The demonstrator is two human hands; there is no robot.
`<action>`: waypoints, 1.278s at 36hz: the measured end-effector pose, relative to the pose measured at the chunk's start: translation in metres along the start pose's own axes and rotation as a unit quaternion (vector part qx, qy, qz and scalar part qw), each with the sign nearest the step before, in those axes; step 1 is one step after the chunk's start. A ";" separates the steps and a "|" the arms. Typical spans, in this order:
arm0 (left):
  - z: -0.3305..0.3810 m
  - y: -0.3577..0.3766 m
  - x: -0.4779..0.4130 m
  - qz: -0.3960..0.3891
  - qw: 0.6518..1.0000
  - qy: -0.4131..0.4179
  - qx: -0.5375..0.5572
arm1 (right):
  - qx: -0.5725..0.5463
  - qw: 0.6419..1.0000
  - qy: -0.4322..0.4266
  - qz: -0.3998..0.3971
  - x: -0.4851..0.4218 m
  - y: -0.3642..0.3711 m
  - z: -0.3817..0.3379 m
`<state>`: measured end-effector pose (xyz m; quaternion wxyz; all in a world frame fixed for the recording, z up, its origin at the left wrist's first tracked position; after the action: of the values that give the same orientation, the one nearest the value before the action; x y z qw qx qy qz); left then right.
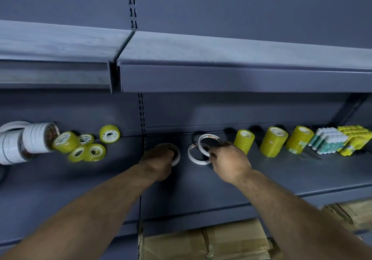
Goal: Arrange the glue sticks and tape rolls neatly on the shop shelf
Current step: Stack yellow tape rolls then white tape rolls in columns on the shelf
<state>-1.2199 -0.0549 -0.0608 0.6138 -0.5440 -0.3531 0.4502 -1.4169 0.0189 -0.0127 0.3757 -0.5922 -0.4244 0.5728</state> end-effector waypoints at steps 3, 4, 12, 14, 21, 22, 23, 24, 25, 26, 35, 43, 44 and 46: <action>-0.001 0.001 0.002 0.005 1.000 0.007 0.001 | 0.004 1.000 0.002 -0.008 -0.001 0.001 0.000; -0.002 0.001 0.003 0.007 1.000 0.009 0.003 | 0.005 1.000 0.003 -0.010 -0.002 0.001 0.000; -0.002 -0.014 0.013 0.029 0.999 0.010 0.012 | 0.017 0.999 0.018 -0.040 -0.009 0.005 -0.006; -0.003 -0.024 0.016 0.058 0.998 0.018 -0.007 | 0.026 0.998 0.017 -0.059 -0.012 0.007 -0.010; -0.016 -0.053 0.028 0.069 0.998 -0.011 0.007 | 0.049 0.991 0.005 -0.121 -0.019 0.018 -0.022; -0.017 -0.055 0.029 0.068 0.997 -0.015 0.014 | 0.053 0.990 0.005 -0.127 -0.020 0.020 -0.023; -0.020 -0.055 0.030 0.068 0.997 -0.019 0.019 | 0.057 0.990 0.006 -0.132 -0.020 0.021 -0.024; -0.022 -0.055 0.030 0.066 0.997 -0.022 0.021 | 0.062 0.989 0.006 -0.134 -0.020 0.022 -0.025; -0.024 -0.055 0.031 0.065 0.997 -0.024 0.019 | 0.066 0.989 0.006 -0.134 -0.021 0.023 -0.025; -0.025 -0.055 0.031 0.064 0.998 -0.025 0.015 | 0.068 0.989 0.006 -0.134 -0.021 0.024 -0.025; -0.028 -0.057 0.038 0.073 0.997 -0.025 0.018 | 0.057 0.986 0.025 -0.155 -0.027 0.030 -0.026; -0.025 -0.060 0.043 0.076 0.997 -0.019 0.008 | 0.035 0.985 0.038 -0.163 -0.027 0.036 -0.028; -0.025 -0.061 0.043 0.074 0.997 -0.019 0.008 | 0.035 0.985 0.037 -0.166 -0.027 0.037 -0.028; -0.026 -0.060 0.043 0.074 0.997 -0.019 0.007 | 0.037 0.983 0.039 -0.174 -0.027 0.037 -0.029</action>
<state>-1.1708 -0.0238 -0.0078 0.5758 -0.5556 -0.3208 0.5069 -1.3853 -0.0186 -0.0360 0.5073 -0.5169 -0.4847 0.4904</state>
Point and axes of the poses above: each hand's wrist, its own x-axis away from the middle knuckle, its own y-axis out of the palm, z = x × y, the point moved 4 cm from there along -x, towards the middle knuckle, and after that the axes turned 10 degrees about z, right-handed, at the moved point
